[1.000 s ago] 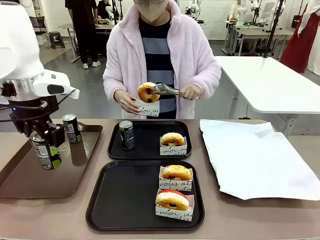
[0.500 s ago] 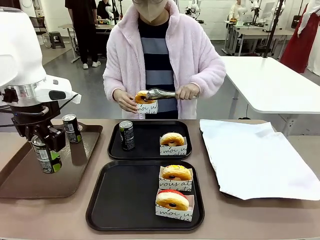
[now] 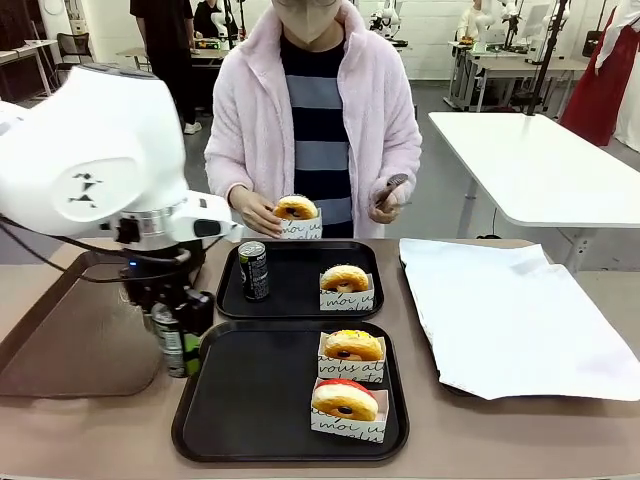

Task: Set up donuts and drinks on trays.
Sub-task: Pick up one Pepsi coke from the Handle tray and place it on the Flat Tray without a Pepsi coke.

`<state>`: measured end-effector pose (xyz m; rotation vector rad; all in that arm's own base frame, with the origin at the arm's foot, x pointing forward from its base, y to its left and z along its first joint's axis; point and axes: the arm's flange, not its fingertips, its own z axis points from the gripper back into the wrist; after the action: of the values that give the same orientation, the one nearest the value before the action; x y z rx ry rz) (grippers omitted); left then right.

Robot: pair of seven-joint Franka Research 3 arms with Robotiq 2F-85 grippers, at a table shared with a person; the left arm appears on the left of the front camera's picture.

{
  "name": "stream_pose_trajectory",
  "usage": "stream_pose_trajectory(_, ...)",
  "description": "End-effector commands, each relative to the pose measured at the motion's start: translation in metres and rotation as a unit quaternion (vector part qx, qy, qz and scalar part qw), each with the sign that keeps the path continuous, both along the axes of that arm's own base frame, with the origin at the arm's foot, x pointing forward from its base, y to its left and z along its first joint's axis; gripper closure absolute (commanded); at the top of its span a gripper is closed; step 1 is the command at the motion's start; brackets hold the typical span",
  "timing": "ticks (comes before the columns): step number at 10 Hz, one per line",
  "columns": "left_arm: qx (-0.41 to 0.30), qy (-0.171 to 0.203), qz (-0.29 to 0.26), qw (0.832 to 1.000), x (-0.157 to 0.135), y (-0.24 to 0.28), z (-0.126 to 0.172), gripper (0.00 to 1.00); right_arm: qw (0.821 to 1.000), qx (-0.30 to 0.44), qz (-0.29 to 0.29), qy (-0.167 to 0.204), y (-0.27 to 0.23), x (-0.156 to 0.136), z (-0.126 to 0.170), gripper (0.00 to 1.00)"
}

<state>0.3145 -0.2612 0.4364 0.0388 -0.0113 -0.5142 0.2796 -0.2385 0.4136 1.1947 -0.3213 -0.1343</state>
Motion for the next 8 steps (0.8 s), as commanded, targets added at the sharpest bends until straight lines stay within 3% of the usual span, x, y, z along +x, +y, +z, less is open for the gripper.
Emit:
stream_pose_trajectory(1,-0.025,0.000,-0.003,1.000,0.010,-0.031,0.003,0.41,1.000,0.007,-0.001,-0.003,0.000,0.000,0.000,0.00)
stream_pose_trajectory(6,-0.042,0.025,-0.023,0.999,0.019,-0.078,-0.030,0.41,1.000,0.007,-0.001,-0.003,0.000,0.000,0.000,0.00)
stream_pose_trajectory(8,-0.029,0.016,-0.032,0.999,0.021,-0.082,-0.049,0.41,1.000,0.007,-0.001,-0.003,0.000,0.000,0.000,0.00)
